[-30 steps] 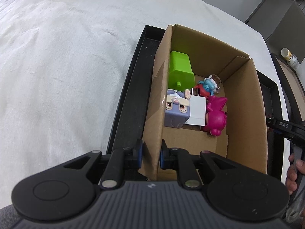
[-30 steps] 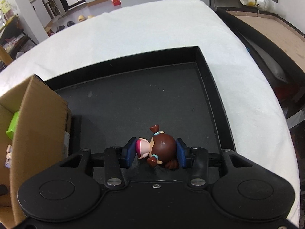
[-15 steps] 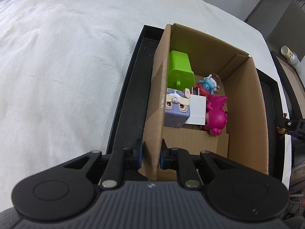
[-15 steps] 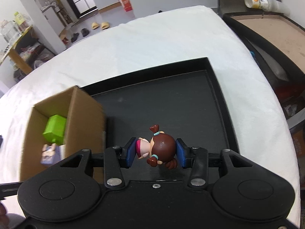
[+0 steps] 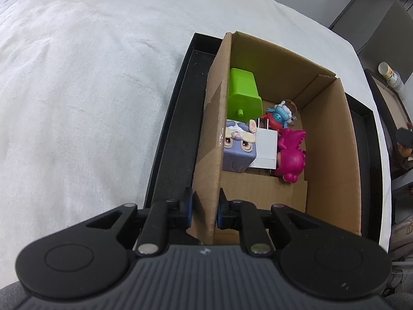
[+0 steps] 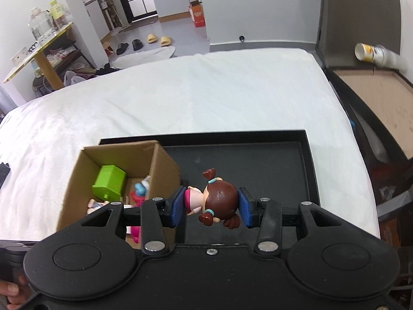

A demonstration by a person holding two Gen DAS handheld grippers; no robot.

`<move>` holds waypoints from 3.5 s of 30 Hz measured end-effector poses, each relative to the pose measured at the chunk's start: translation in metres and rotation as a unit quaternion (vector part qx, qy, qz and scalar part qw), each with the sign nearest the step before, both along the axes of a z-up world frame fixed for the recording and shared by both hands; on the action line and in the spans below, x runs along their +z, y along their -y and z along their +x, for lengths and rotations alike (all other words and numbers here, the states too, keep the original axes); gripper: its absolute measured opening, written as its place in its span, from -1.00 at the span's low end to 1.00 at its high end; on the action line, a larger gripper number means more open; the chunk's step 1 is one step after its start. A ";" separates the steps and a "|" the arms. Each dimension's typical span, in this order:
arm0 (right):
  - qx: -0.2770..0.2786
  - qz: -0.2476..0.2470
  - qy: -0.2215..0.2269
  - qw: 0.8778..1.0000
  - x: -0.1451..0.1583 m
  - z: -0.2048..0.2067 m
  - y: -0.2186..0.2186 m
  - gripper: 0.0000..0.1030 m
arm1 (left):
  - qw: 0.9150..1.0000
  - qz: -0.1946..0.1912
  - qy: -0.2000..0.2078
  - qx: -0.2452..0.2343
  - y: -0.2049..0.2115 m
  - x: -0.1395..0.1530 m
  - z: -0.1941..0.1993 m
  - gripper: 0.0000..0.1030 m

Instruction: Organize rigid objects

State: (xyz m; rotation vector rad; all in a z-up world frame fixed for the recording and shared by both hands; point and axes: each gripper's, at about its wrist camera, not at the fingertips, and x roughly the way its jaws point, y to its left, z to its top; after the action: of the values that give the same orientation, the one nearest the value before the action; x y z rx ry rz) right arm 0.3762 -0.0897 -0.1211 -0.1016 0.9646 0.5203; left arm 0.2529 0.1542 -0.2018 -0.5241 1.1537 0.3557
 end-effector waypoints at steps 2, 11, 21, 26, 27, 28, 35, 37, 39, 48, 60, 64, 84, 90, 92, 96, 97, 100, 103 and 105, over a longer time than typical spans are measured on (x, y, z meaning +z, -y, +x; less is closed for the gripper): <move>0.008 -0.002 0.005 1.000 0.005 -0.003 -0.006 -0.17 | 1.000 -0.002 0.002 0.002 -0.001 0.000 -0.001 -0.69; 0.035 -0.007 0.014 0.999 0.017 -0.010 -0.041 -0.17 | 1.000 -0.011 0.009 0.004 -0.004 -0.001 -0.005 -0.68; 0.057 -0.015 0.010 0.998 0.013 -0.017 -0.081 -0.17 | 1.000 -0.023 0.015 0.007 -0.007 -0.002 -0.006 -0.67; 0.063 -0.017 -0.001 0.998 0.005 -0.016 -0.101 -0.17 | 0.999 -0.030 0.018 0.010 -0.009 -0.003 -0.006 -0.65; 0.063 -0.019 -0.003 0.998 0.004 -0.015 -0.105 -0.17 | 0.999 -0.031 0.018 0.012 -0.009 -0.003 -0.006 -0.65; 0.063 -0.020 -0.004 0.998 0.002 -0.015 -0.108 -0.17 | 0.999 -0.031 0.019 0.012 -0.009 -0.003 -0.007 -0.65; 0.050 -0.020 -0.006 0.999 0.000 -0.011 -0.117 -0.10 | 0.999 -0.037 0.019 0.013 -0.011 -0.003 -0.007 -0.63; 0.043 -0.021 -0.003 0.999 0.001 -0.011 -0.115 -0.02 | 0.999 -0.037 0.021 0.012 -0.012 -0.003 -0.007 -0.62; 0.038 -0.018 -0.002 0.999 0.003 -0.013 -0.111 -0.01 | 0.999 -0.038 0.021 0.012 -0.012 -0.003 -0.008 -0.62; 0.022 -0.007 -0.006 1.000 0.012 -0.020 -0.091 0.10 | 0.999 -0.034 0.016 0.006 -0.011 -0.002 -0.006 -0.62; 0.002 0.018 -0.002 1.000 0.029 -0.036 -0.064 0.55 | 0.999 -0.019 0.035 0.003 -0.007 0.040 -0.015 -0.58; 0.000 0.026 -0.002 1.000 0.035 -0.044 -0.057 0.66 | 0.999 -0.008 0.047 0.002 -0.002 0.056 -0.023 -0.31; -0.022 0.050 0.009 0.998 0.073 -0.091 -0.002 1.00 | 0.993 0.051 0.105 -0.017 0.032 0.131 -0.066 0.64; -0.039 0.066 0.016 0.997 0.088 -0.104 0.012 1.00 | 0.990 0.057 0.125 -0.019 0.040 0.152 -0.084 0.75; -0.042 0.070 0.023 0.996 0.093 -0.109 0.016 1.00 | 0.989 0.058 0.133 -0.020 0.042 0.158 -0.091 0.77; -0.049 0.079 0.032 0.995 0.103 -0.122 0.026 1.00 | 0.987 0.059 0.148 -0.020 0.045 0.170 -0.106 0.78; -0.050 0.082 0.034 0.995 0.106 -0.126 0.029 1.00 | 0.986 0.061 0.153 -0.020 0.046 0.173 -0.109 0.78; -0.056 0.094 0.039 0.993 0.112 -0.137 0.037 1.00 | 0.983 0.064 0.168 -0.020 0.048 0.184 -0.121 0.79; -0.060 0.107 0.046 0.991 0.117 -0.149 0.043 1.00 | 0.980 0.069 0.185 -0.022 0.049 0.194 -0.134 0.79; -0.061 0.114 0.051 0.990 0.120 -0.156 0.047 1.00 | 0.977 0.082 0.197 -0.020 0.052 0.201 -0.144 0.79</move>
State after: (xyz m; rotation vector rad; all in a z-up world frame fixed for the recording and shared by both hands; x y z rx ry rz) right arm 0.2197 -0.1362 -0.0010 0.1343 0.8001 0.5036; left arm 0.1087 0.1026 -0.0003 -0.4024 0.7425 0.2922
